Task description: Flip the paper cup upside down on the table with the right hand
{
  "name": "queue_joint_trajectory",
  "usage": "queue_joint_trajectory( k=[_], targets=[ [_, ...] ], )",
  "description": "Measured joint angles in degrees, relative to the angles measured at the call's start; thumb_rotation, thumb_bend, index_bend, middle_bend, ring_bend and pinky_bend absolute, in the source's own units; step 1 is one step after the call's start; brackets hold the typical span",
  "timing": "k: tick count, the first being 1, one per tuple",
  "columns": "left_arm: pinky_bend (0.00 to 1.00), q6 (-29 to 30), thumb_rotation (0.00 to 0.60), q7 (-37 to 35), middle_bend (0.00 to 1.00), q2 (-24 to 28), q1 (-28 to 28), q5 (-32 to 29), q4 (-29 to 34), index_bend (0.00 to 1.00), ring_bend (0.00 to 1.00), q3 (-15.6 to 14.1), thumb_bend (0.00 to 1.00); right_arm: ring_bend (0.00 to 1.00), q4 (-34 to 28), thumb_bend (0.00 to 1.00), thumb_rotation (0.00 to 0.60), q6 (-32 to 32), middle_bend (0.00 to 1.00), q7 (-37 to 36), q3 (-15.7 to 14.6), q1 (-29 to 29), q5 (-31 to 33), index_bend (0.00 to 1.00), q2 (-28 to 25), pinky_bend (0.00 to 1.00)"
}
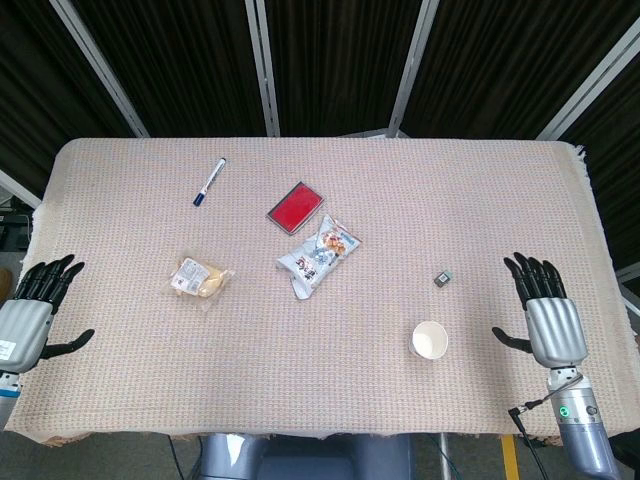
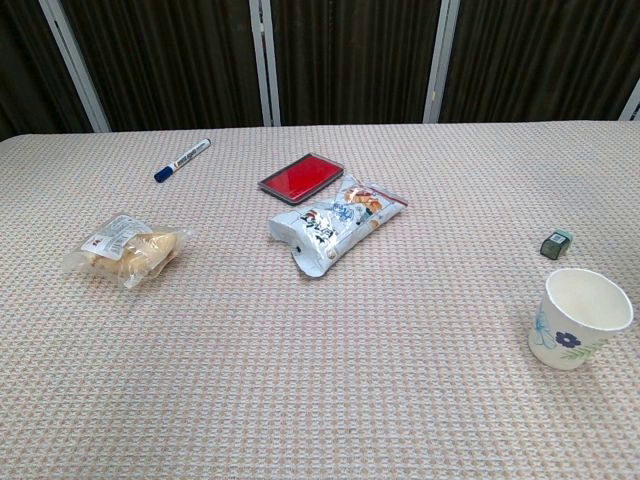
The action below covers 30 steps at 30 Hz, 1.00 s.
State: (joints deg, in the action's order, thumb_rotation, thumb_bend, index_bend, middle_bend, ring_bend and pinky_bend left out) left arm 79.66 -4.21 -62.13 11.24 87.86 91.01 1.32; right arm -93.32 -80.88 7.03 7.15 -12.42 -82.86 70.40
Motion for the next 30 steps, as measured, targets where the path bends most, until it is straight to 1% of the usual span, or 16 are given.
queue_joint_trajectory(
  k=[11,17,20,22,27,30],
  targets=[
    [0.00,0.23,0.600,0.22,0.00,-0.08,-0.10,0.05,0.04,0.00,0.00,-0.01,0.16,0.00,-1.25,0.00,0.600,-0.08,0.00,-1.20,-0.04,0.29,0.02,0.00,-0.94,0.00],
    [0.00,-0.24,0.600,0.18,0.00,-0.08,0.20,-0.05,-0.08,0.00,0.00,0.09,0.16,0.00,-4.63,0.00,0.600,-0.58,0.00,-1.76,-0.55,0.47,-1.97,0.00,-2.74,0.00],
    [0.00,-0.32,0.600,0.15,0.00,-0.04,0.26,-0.10,-0.04,0.00,0.00,0.12,0.16,0.00,-8.37,0.00,0.600,0.27,0.00,-1.65,-1.45,0.49,-2.67,0.01,-4.92,0.00],
    [0.00,-0.23,0.600,0.24,0.00,-0.03,0.22,-0.04,0.03,0.00,0.00,0.09,0.16,0.00,-11.82,0.00,0.600,1.91,0.00,-1.73,-2.45,0.40,-2.82,0.02,-7.09,0.00],
    [0.00,0.02,0.600,0.51,0.00,-0.11,0.09,0.02,0.08,0.00,0.00,0.06,0.16,0.00,-19.55,0.00,0.600,8.91,0.00,-4.04,-5.61,-0.43,-3.22,0.11,-12.82,0.00],
    [0.00,0.05,0.600,0.74,0.00,-0.18,0.09,-0.01,0.06,0.00,0.00,0.08,0.16,0.00,-20.89,0.00,0.600,12.31,0.00,-6.07,-6.90,-1.37,-3.18,0.14,-14.07,0.00]
  ],
)
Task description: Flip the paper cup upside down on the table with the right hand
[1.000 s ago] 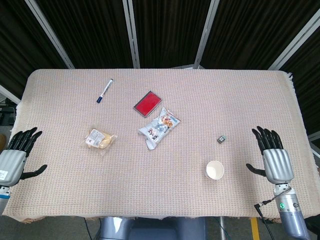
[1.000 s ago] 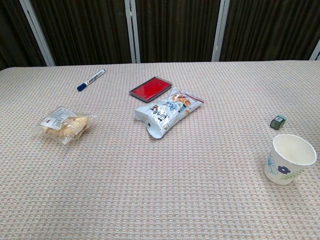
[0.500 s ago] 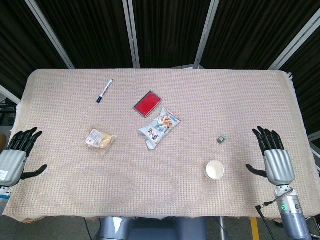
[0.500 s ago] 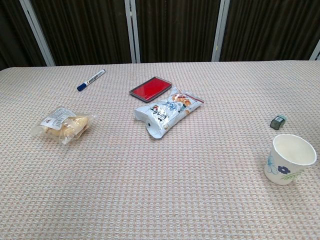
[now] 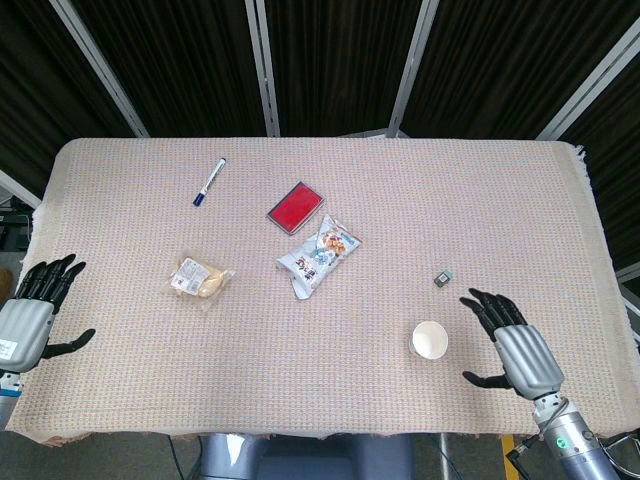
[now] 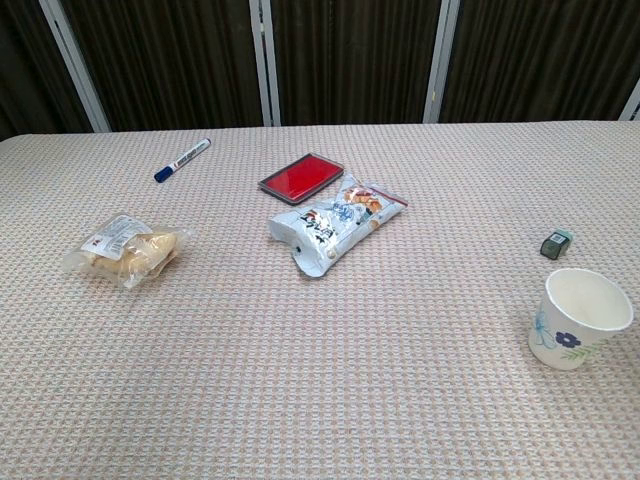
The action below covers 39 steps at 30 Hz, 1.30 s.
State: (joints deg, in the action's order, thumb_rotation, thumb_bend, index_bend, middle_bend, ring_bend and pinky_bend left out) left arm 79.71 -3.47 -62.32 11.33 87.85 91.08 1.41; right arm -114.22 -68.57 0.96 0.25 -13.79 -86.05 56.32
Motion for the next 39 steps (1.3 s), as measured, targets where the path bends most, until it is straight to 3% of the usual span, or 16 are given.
queue_joint_trajectory(
  k=[18,34,39],
  targets=[
    [0.00,0.08,0.600,0.92,0.00,-0.17,-0.11,-0.37,0.22,0.00,0.00,0.09,0.16,0.00,4.15,0.01,0.600,6.51,0.00,7.04,1.47,-4.47,10.27,0.22,8.17,0.00],
    [0.00,0.00,0.600,1.04,0.00,-0.17,-0.11,-0.47,0.28,0.00,0.00,0.13,0.16,0.00,8.04,0.02,0.600,6.39,0.00,10.93,2.78,-6.17,14.95,0.23,14.33,0.00],
    [0.00,-0.01,0.600,1.05,0.00,-0.16,-0.11,-0.47,0.31,0.00,0.00,0.13,0.16,0.00,8.73,0.07,0.600,6.75,0.00,12.07,2.84,-6.76,15.95,0.24,15.39,0.00]
  ],
)
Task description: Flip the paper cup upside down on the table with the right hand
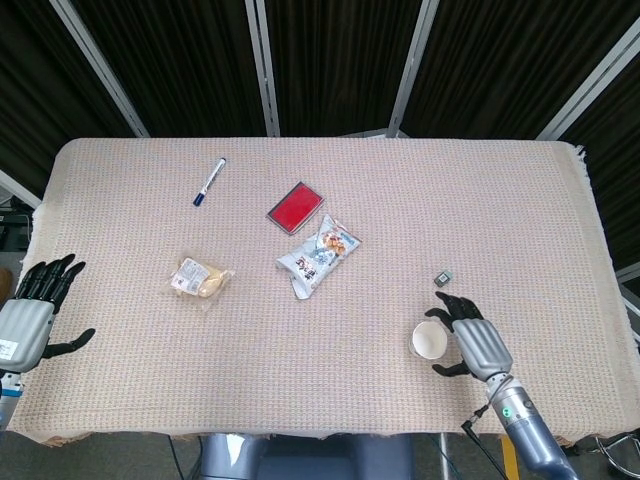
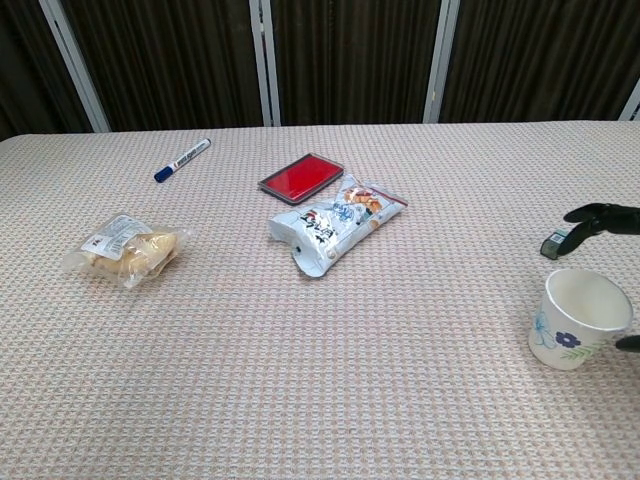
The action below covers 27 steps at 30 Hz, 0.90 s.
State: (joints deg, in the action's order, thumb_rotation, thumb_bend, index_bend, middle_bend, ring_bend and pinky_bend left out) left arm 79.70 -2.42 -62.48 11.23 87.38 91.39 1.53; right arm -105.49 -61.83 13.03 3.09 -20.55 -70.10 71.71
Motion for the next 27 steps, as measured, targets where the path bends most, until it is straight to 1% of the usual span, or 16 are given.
queue_joint_trajectory(
  k=[8,12,15,20,23,27],
  targets=[
    [0.00,0.02,0.600,0.02,0.00,-0.03,-0.01,0.01,-0.04,0.00,0.00,0.01,0.16,0.00,0.39,0.15,0.600,1.08,0.00,2.36,-0.27,-0.97,1.86,0.27,1.11,0.00],
    [0.00,0.03,0.600,0.00,0.00,-0.03,-0.01,0.03,-0.05,0.00,0.00,0.00,0.16,0.00,0.53,0.20,0.600,1.13,0.00,3.05,-0.20,-1.34,2.70,0.36,1.77,0.00],
    [0.00,0.03,0.600,-0.03,0.00,-0.04,-0.01,0.03,-0.07,0.00,0.00,0.00,0.16,0.00,0.48,0.21,0.600,0.92,0.00,3.14,-0.01,-1.48,3.07,0.39,2.16,0.00],
    [0.00,0.01,0.600,-0.03,0.00,-0.03,0.00,0.04,-0.07,0.00,0.00,0.01,0.16,0.00,-0.04,0.21,0.600,0.61,0.00,2.47,0.44,-1.62,3.33,0.40,2.47,0.00],
    [0.00,0.04,0.600,0.03,0.00,-0.04,-0.01,0.02,-0.05,0.00,0.00,0.02,0.16,0.00,-0.31,0.21,0.600,0.43,0.00,1.77,1.22,-1.92,3.37,0.40,2.65,0.00],
    [0.00,0.08,0.600,0.20,0.00,-0.10,-0.05,-0.07,-0.02,0.00,0.00,0.05,0.16,0.00,-0.78,0.21,0.600,0.87,0.00,-0.09,3.23,-2.83,5.10,0.40,3.22,0.00]
  ],
)
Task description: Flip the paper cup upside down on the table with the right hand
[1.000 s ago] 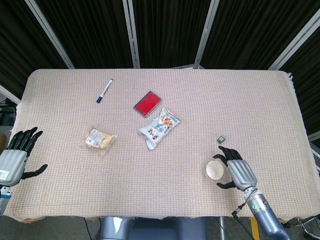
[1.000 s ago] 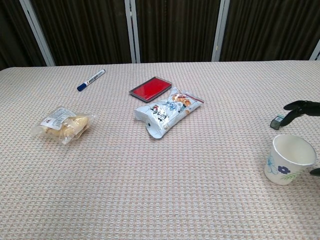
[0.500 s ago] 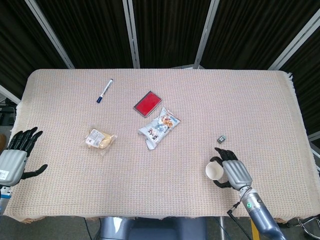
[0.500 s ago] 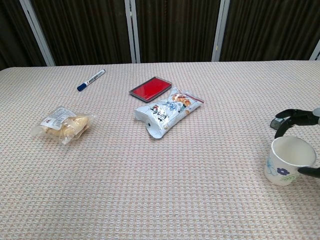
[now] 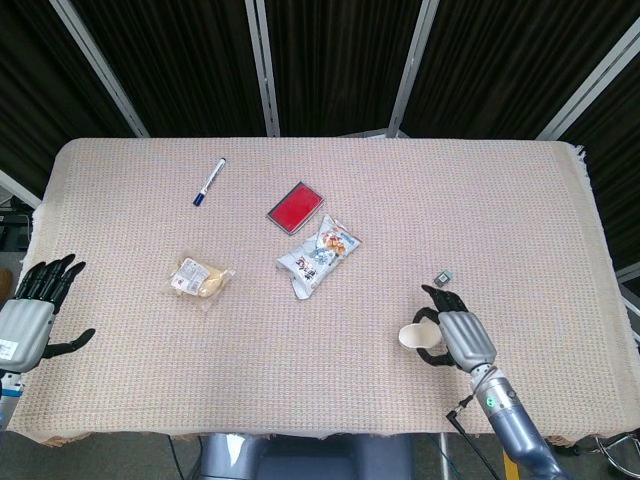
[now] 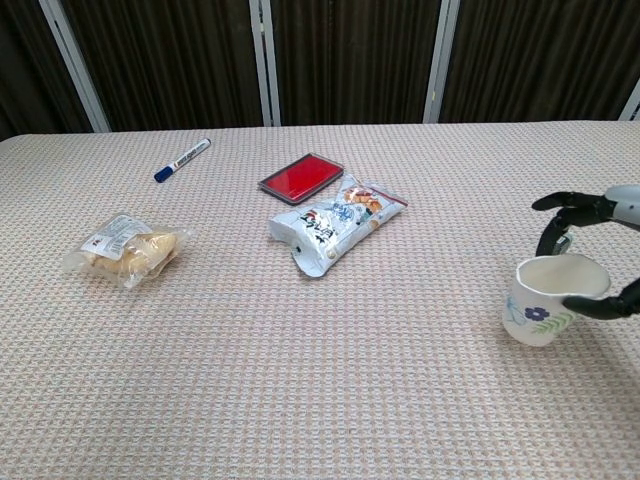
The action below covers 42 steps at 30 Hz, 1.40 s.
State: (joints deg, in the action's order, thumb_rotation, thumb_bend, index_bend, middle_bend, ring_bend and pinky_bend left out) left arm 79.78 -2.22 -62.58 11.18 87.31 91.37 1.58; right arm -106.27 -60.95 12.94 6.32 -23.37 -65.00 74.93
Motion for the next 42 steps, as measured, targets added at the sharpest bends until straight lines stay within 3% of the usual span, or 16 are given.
queue_joint_trajectory(
  k=[9,20,23,30,32,36,42],
  targets=[
    [0.00,-0.25,0.600,0.18,0.00,0.00,0.11,-0.24,0.15,0.00,0.00,0.10,0.16,0.00,0.22,0.21,0.600,1.74,0.00,-2.50,5.00,-3.43,7.49,0.40,3.32,0.00],
    [0.00,-0.63,0.600,-0.40,0.00,0.21,0.30,-0.21,0.12,0.00,0.00,0.08,0.16,0.00,7.69,0.21,0.600,1.47,0.00,2.71,5.67,-6.97,15.48,0.40,9.51,0.00],
    [0.00,-0.71,0.600,-0.38,0.00,0.24,0.35,-0.24,0.13,0.00,0.00,0.08,0.16,0.00,9.74,0.21,0.600,0.81,0.00,4.80,5.52,-7.49,17.89,0.34,10.39,0.00],
    [0.00,-0.68,0.600,0.05,0.00,0.16,0.34,-0.36,0.23,0.00,0.00,0.12,0.16,0.00,12.32,0.21,0.600,-5.77,0.00,12.30,5.37,-8.14,20.51,0.06,11.91,0.00],
    [0.00,-0.65,0.600,0.06,0.00,0.17,0.33,-0.35,0.25,0.00,0.00,0.12,0.16,0.00,12.34,0.21,0.600,-6.84,0.00,14.07,5.17,-8.24,20.83,0.03,12.14,0.00],
    [0.00,-0.55,0.600,0.00,0.00,0.15,0.27,-0.30,0.21,0.00,0.00,0.09,0.16,0.00,11.30,0.21,0.600,-7.68,0.00,15.40,4.73,-8.36,20.91,0.03,12.67,0.00],
    [0.00,-0.61,0.600,-0.15,0.00,0.17,0.31,-0.28,0.17,0.00,0.00,0.09,0.16,0.00,10.94,0.20,0.600,-9.28,0.00,16.92,3.80,-8.59,18.28,0.16,14.46,0.00]
  ],
)
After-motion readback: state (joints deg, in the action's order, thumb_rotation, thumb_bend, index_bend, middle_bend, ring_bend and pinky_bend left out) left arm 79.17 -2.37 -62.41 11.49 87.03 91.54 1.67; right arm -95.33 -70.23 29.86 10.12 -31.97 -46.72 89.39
